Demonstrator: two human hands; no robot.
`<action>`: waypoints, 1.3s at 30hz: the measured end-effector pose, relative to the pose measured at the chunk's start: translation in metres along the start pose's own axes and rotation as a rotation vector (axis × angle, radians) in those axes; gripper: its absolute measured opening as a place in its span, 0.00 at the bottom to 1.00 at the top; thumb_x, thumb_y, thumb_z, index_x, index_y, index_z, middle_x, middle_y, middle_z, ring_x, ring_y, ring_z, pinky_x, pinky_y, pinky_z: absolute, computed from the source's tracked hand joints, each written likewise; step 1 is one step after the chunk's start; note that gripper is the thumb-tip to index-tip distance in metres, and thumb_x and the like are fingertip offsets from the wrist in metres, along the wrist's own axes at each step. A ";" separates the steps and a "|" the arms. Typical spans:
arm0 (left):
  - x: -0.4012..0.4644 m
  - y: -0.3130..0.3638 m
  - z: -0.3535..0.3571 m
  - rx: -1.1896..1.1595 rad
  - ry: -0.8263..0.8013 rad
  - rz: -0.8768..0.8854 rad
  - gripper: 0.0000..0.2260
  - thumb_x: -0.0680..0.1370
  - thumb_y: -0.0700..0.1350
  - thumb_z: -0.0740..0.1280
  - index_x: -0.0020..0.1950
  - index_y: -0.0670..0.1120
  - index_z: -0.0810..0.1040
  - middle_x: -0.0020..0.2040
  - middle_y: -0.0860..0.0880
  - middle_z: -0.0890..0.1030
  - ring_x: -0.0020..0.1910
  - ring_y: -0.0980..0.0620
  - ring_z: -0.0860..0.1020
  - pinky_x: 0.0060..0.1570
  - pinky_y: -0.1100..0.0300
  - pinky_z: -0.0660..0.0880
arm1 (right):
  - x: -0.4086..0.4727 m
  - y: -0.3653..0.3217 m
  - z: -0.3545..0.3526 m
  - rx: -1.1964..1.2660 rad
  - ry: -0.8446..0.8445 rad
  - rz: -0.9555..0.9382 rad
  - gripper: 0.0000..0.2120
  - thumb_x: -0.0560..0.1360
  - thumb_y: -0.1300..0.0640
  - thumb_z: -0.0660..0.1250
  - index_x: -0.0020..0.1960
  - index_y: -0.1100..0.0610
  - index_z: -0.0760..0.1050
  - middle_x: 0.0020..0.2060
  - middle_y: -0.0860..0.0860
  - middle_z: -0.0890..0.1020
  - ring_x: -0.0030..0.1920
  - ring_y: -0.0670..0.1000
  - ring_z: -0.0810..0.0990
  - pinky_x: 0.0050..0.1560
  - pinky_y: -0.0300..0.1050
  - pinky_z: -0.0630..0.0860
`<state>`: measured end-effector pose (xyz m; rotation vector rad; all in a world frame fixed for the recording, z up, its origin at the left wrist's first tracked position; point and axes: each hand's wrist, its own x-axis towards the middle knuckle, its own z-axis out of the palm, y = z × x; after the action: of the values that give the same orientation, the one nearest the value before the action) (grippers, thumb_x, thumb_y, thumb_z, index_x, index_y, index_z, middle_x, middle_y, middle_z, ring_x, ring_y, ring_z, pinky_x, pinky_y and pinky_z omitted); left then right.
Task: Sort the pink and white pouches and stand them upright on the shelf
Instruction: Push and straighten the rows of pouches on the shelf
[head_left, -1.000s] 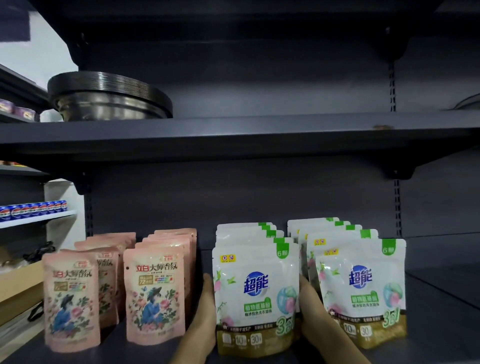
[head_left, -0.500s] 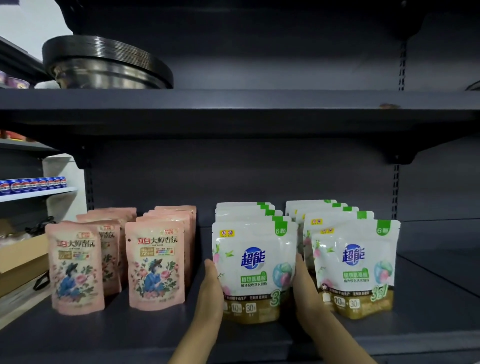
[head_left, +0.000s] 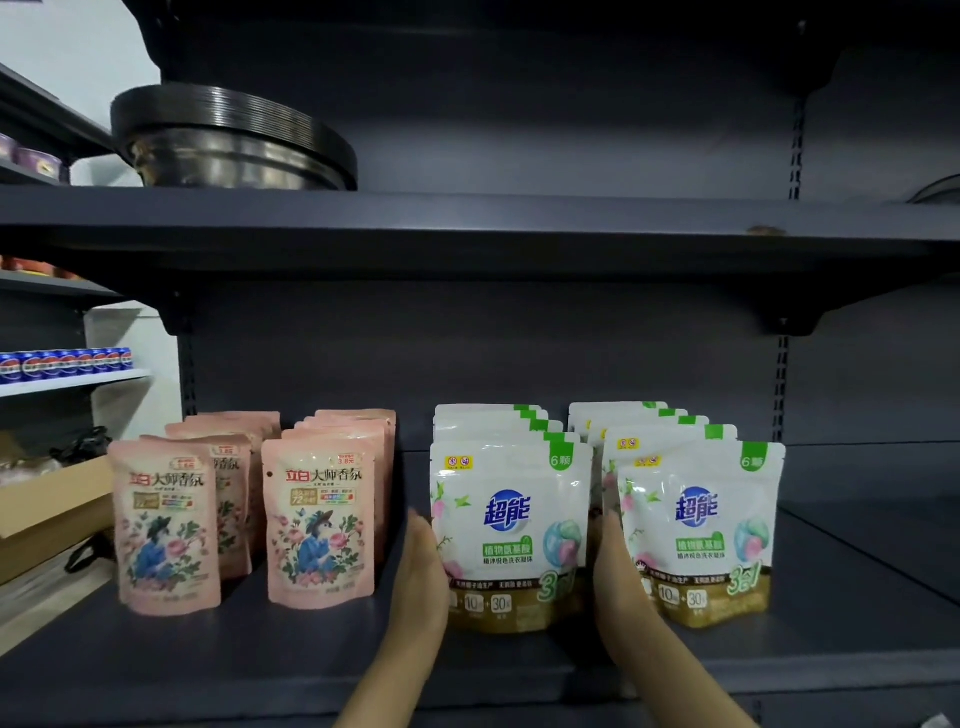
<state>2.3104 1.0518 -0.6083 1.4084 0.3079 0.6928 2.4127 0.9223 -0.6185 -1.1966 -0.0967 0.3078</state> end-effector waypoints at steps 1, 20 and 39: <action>-0.005 0.004 -0.001 0.039 0.011 0.024 0.22 0.81 0.56 0.47 0.73 0.51 0.63 0.63 0.53 0.76 0.52 0.61 0.74 0.50 0.66 0.70 | 0.000 0.004 -0.002 -0.031 0.029 -0.022 0.29 0.75 0.34 0.51 0.63 0.51 0.76 0.58 0.54 0.81 0.60 0.56 0.78 0.66 0.57 0.71; -0.049 0.164 -0.107 0.283 0.205 0.649 0.11 0.77 0.42 0.65 0.59 0.46 0.73 0.42 0.58 0.75 0.42 0.62 0.75 0.40 0.74 0.73 | -0.161 -0.060 0.145 -0.515 0.040 -0.881 0.04 0.76 0.57 0.63 0.45 0.54 0.76 0.35 0.43 0.77 0.37 0.40 0.74 0.39 0.30 0.71; 0.036 0.023 -0.155 0.249 0.231 -0.118 0.26 0.82 0.54 0.43 0.74 0.40 0.60 0.74 0.40 0.64 0.73 0.43 0.62 0.73 0.50 0.57 | -0.048 0.060 0.185 -0.145 -0.148 0.051 0.23 0.79 0.42 0.51 0.60 0.57 0.72 0.51 0.56 0.81 0.49 0.55 0.80 0.48 0.45 0.76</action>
<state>2.2420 1.1969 -0.6046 1.5329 0.6731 0.7390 2.3122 1.0948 -0.6022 -1.3203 -0.2209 0.4403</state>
